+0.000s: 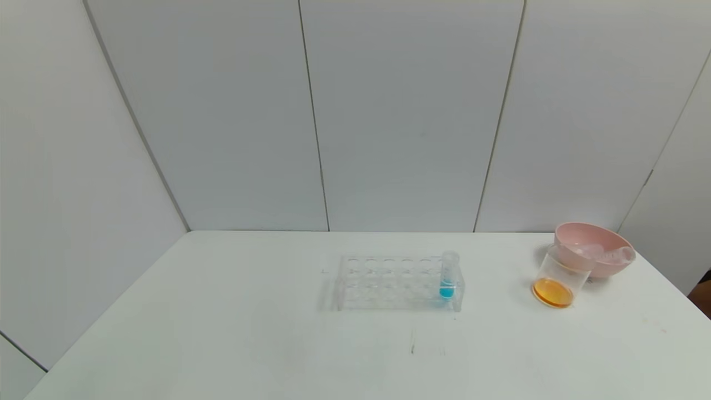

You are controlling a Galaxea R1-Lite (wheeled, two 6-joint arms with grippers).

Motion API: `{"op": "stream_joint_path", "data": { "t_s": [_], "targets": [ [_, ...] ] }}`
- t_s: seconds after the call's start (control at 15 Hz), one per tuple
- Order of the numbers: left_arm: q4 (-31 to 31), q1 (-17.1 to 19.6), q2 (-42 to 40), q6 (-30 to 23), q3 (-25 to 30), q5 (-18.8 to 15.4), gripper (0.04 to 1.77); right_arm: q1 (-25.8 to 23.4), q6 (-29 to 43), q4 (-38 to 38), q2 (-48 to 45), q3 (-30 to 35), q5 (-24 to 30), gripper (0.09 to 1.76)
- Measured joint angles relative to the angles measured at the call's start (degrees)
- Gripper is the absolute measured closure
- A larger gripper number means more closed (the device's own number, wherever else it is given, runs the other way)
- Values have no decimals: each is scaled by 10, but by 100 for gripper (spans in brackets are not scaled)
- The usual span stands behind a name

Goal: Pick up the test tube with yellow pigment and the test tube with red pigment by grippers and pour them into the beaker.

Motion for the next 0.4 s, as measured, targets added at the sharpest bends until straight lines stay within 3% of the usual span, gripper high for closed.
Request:
{"op": "stream_joint_path", "data": {
  "t_s": [0.4],
  "targets": [
    [0,0,0,0,0,0,5,1,0,-1,0,12,5,15]
  ]
}}
